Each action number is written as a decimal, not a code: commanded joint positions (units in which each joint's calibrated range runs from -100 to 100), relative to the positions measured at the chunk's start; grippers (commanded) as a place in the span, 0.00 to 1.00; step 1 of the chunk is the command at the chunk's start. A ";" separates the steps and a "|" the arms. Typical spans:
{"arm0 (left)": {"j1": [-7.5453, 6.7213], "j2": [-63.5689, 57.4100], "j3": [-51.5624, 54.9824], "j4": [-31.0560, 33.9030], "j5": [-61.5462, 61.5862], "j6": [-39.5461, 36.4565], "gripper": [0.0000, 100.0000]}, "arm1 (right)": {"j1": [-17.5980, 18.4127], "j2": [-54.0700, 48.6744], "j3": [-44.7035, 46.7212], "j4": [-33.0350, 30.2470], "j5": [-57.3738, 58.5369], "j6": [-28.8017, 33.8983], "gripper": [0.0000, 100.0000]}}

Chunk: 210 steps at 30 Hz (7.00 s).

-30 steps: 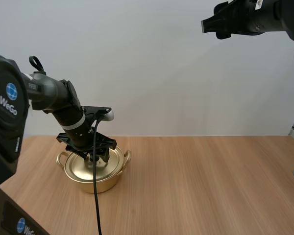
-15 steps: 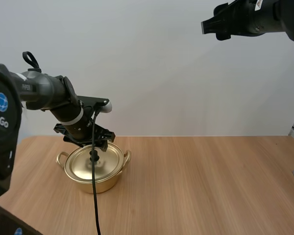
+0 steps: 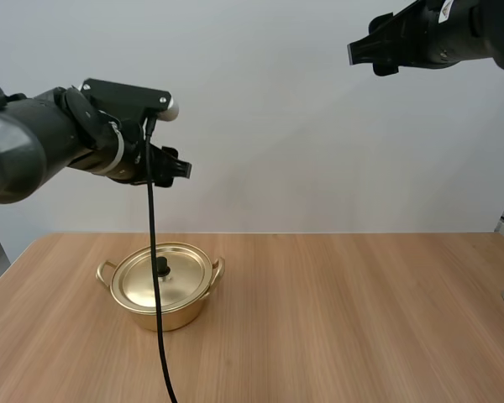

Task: Open the pot, put the car inside, and close it

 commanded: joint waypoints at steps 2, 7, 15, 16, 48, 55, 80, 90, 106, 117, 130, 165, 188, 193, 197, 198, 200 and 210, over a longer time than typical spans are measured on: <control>0.00 -10.02 -0.07 -0.09 -43.28 -2.52 1.00 | -0.02 0.05 1.64 -0.28 -1.17 0.07 1.00; 0.00 -17.94 -0.07 -0.09 -49.88 -4.57 1.00 | -0.02 0.05 4.71 -0.17 -1.01 0.45 1.00; 0.00 -27.58 -0.07 -0.23 -44.74 -6.44 1.00 | -0.02 -0.81 4.71 2.50 1.48 11.05 1.00; 0.00 -28.30 -0.07 -0.10 -43.17 -6.44 1.00 | -0.02 -0.81 4.71 3.56 3.49 12.30 1.00; 1.58 -53.59 31.77 2.09 -51.26 -15.65 1.00 | -2.93 -19.42 40.04 -9.59 -33.34 17.16 1.00; -0.72 -56.69 33.86 2.09 -33.86 -12.05 1.00 | -3.33 -28.20 48.43 -9.68 -34.04 17.16 1.00; -4.14 -64.56 56.82 -3.19 -43.84 -6.97 1.00 | -5.35 -46.48 78.22 -3.42 -54.12 17.77 1.00; -3.08 -64.56 56.82 -3.07 -31.94 -9.47 1.00 | -5.35 -46.48 78.22 -3.50 -37.20 17.08 1.00; -0.49 -64.56 56.82 16.21 -20.10 -31.19 1.00 | -4.22 -46.48 78.22 -1.47 -22.00 11.47 1.00; -1.85 -64.56 56.82 16.20 -15.50 -32.15 1.00 | -4.22 -46.48 78.22 -1.40 -22.38 11.47 1.00; -1.85 -64.56 56.82 16.46 -10.30 -32.15 1.00 | -4.22 -46.48 78.22 -1.40 -22.38 11.47 1.00; -1.85 -64.56 56.82 16.18 -9.87 -32.46 0.00 | -4.22 -46.48 78.22 -1.40 -22.38 11.47 1.00; -1.85 -64.56 56.82 16.18 -9.87 -32.46 0.00 | -4.22 -46.48 78.22 2.11 -22.79 12.41 1.00; -1.85 -64.56 56.82 16.18 -9.87 -32.46 0.00 | -4.16 -46.48 78.22 11.11 -26.54 10.91 1.00; -1.85 -64.56 56.82 16.18 -9.87 -32.46 0.00 | -4.08 -46.48 78.22 17.06 -28.09 5.98 1.00; -1.85 -64.56 56.82 16.18 -9.87 -32.46 0.00 | -4.08 -46.48 78.22 18.32 -26.74 4.86 1.00; -1.85 -64.56 56.82 16.18 -9.87 -32.46 0.00 | -4.08 -46.48 78.22 20.18 -23.33 3.17 0.95; -1.85 -64.56 56.82 16.18 -9.87 -32.46 0.00 | -3.93 -46.48 78.22 23.16 -21.82 2.93 0.05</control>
